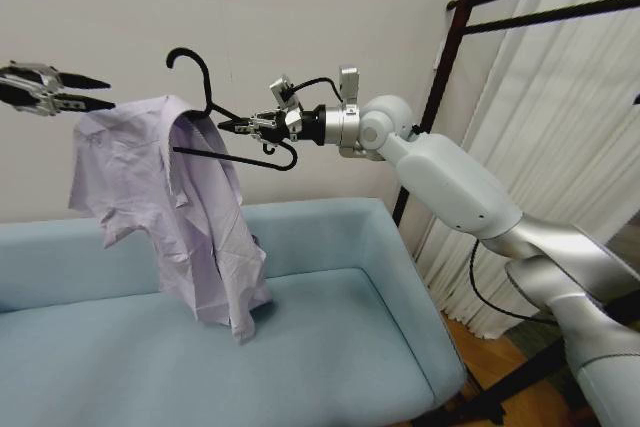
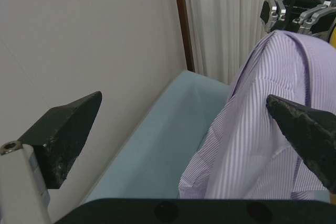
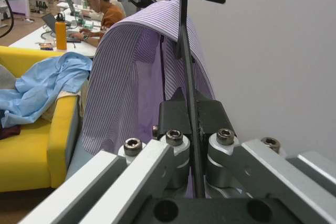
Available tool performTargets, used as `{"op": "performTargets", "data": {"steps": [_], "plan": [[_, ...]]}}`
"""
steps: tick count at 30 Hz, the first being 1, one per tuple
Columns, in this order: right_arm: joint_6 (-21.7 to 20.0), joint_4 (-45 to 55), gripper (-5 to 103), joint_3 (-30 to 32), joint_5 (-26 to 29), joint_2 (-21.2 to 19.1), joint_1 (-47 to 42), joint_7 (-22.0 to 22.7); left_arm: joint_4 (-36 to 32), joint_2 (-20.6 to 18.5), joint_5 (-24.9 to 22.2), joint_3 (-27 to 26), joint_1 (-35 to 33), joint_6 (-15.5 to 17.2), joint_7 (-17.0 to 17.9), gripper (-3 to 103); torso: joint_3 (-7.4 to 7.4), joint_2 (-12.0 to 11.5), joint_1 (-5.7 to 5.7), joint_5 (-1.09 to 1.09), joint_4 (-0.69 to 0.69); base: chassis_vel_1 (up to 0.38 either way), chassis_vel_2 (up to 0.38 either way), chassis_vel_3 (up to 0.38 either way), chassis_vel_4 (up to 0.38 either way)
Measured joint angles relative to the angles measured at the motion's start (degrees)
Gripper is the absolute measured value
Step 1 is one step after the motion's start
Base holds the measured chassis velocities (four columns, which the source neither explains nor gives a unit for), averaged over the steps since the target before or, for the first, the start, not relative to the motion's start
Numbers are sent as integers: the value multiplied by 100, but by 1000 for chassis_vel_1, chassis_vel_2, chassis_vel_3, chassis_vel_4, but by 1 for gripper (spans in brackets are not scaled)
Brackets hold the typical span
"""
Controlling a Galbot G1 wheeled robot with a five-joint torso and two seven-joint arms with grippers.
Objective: Pick up the clothes from the sofa and hang them on the clothes hanger.
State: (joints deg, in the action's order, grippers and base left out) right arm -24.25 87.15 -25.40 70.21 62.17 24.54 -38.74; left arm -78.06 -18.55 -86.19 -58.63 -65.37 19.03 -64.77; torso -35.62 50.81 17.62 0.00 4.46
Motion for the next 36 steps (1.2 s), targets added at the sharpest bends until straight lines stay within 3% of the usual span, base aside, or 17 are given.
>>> {"op": "performTargets", "data": {"steps": [8, 16, 19, 23, 25, 29, 32, 35, 36], "plan": [[-21, 105, 2, -5, 7, -3, -41, 121, -83, -139, -108, -24, -204, 9, -87, 100, 0, 0, 0, 0, 0, 0, 0, 0, 0], [-18, 131, 2, -9, 37, -11, -36, 181, -56, -111, -40, -35, -390, -5, -403, 100, 0, 0, 0, -1, 0, 0, 0, 0, 0], [-12, 101, 2, -9, 37, -8, -16, 170, -42, -90, 10, -41, -418, -15, -491, 96, 0, 0, 0, -1, 0, 0, 0, 0, 0], [19, 31, 2, 3, 20, 24, -7, 167, -23, -67, 45, -75, -483, -23, -583, 74, 0, 0, 0, -1, 0, 0, 0, 0, 0], [28, 16, 2, 10, 13, 39, -10, 171, -21, -64, 53, -83, -504, -25, -595, 74, 0, 0, 0, -1, 0, 0, 0, 0, 0], [82, -44, 2, 11, -32, 89, -18, 181, -17, -47, 59, -112, -553, -28, -612, 53, 0, 0, 0, -1, 0, 0, 0, 0, 0], [106, -53, 2, 8, -43, 100, -20, 183, -22, -36, 56, -116, -564, -28, -616, 47, 0, 0, 0, -1, 0, 0, 0, 0, 0], [151, -65, 2, -27, -83, 116, -23, 183, -20, -28, 51, -119, -568, -28, -627, 31, 0, 0, 0, -1, 0, 0, 0, 0, 0], [151, -65, 2, -27, -83, 116, -23, 183, -20, -28, 51, -119, -568, -28, -627, 31, 0, 0, 0, -1, 0, 0, 0, 0, 0]]}}
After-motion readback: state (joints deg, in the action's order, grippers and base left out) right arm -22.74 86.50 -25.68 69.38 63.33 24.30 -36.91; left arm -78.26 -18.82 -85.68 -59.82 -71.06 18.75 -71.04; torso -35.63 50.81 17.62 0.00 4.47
